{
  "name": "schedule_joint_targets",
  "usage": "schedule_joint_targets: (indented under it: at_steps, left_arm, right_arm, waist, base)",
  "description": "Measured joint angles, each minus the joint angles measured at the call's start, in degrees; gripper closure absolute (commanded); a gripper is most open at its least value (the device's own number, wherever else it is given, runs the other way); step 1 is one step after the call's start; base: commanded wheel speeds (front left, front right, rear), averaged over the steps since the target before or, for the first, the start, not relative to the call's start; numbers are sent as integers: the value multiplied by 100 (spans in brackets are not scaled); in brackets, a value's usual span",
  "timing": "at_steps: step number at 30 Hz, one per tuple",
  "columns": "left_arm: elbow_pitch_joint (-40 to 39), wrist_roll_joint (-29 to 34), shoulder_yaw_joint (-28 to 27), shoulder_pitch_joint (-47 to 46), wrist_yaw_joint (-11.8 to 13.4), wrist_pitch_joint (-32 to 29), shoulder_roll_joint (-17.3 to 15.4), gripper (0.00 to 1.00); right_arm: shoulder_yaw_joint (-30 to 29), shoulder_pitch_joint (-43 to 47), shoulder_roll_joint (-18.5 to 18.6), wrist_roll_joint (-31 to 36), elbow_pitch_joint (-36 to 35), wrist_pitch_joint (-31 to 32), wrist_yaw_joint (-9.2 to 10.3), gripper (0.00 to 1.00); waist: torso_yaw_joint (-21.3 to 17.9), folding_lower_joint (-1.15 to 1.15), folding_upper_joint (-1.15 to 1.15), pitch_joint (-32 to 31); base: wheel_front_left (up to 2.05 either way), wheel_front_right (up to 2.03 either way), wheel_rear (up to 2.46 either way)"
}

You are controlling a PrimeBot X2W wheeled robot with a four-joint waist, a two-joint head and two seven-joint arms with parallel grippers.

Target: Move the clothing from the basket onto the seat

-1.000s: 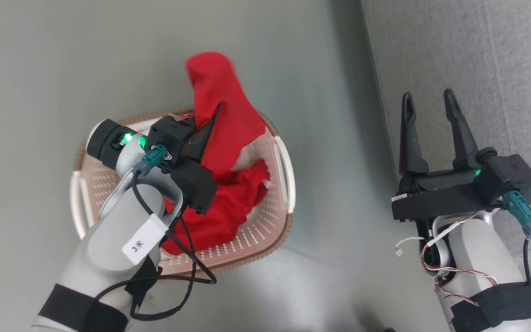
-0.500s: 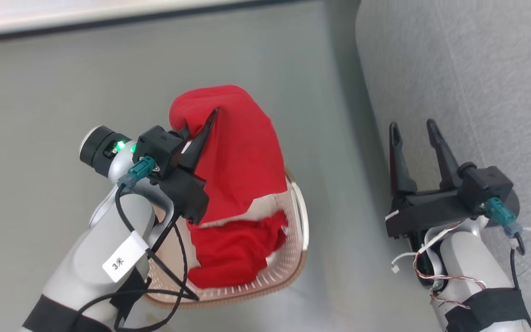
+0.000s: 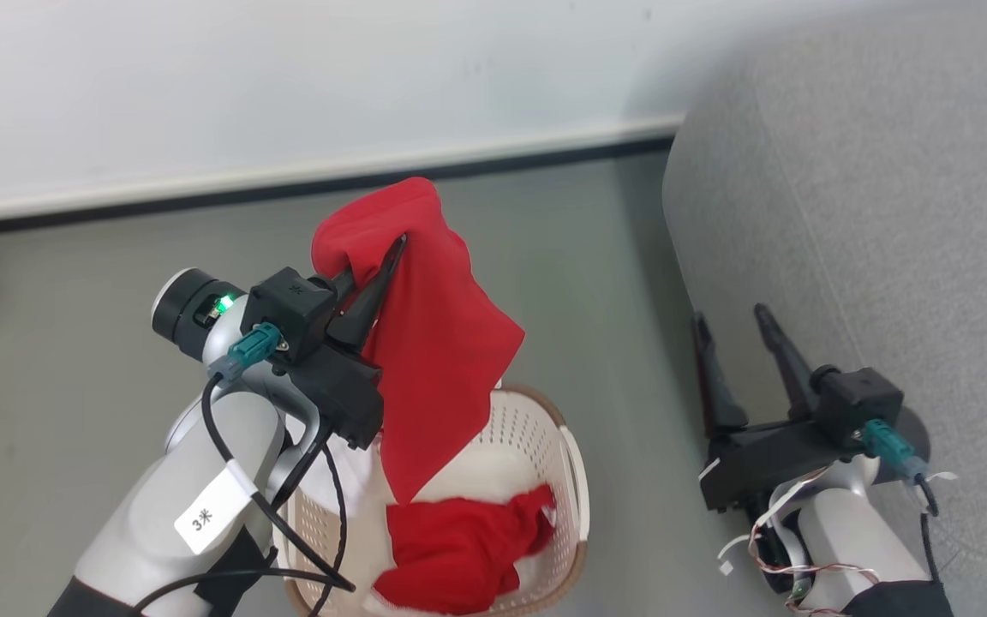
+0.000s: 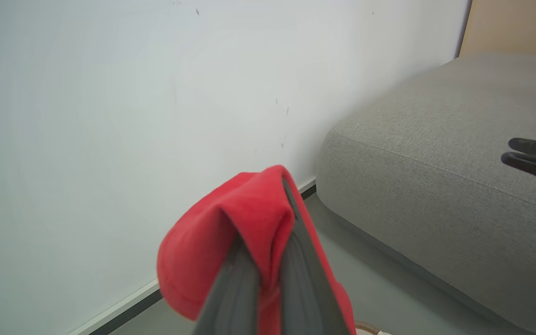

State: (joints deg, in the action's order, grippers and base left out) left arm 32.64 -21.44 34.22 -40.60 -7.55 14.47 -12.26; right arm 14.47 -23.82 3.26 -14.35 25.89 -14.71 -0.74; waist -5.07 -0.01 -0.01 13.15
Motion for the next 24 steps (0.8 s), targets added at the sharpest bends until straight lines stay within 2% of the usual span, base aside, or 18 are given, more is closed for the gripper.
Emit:
schedule_joint_targets:
  at_steps: [12,24]
  left_arm:
    - [-20,-138,-130,44,3,0,63,100]
    - [-127,-134,-87,113,248,-12,268,100]
  right_arm:
    - [861,123,1,-140,308,1,-289,0]
    - [1657,11,3,-489,472,0,-441,0]
  waist:
    - [103,0,0,-1015]
    - [129,0,0,-1574]
  base:
    - [0,0,0]
    - [0,0,0]
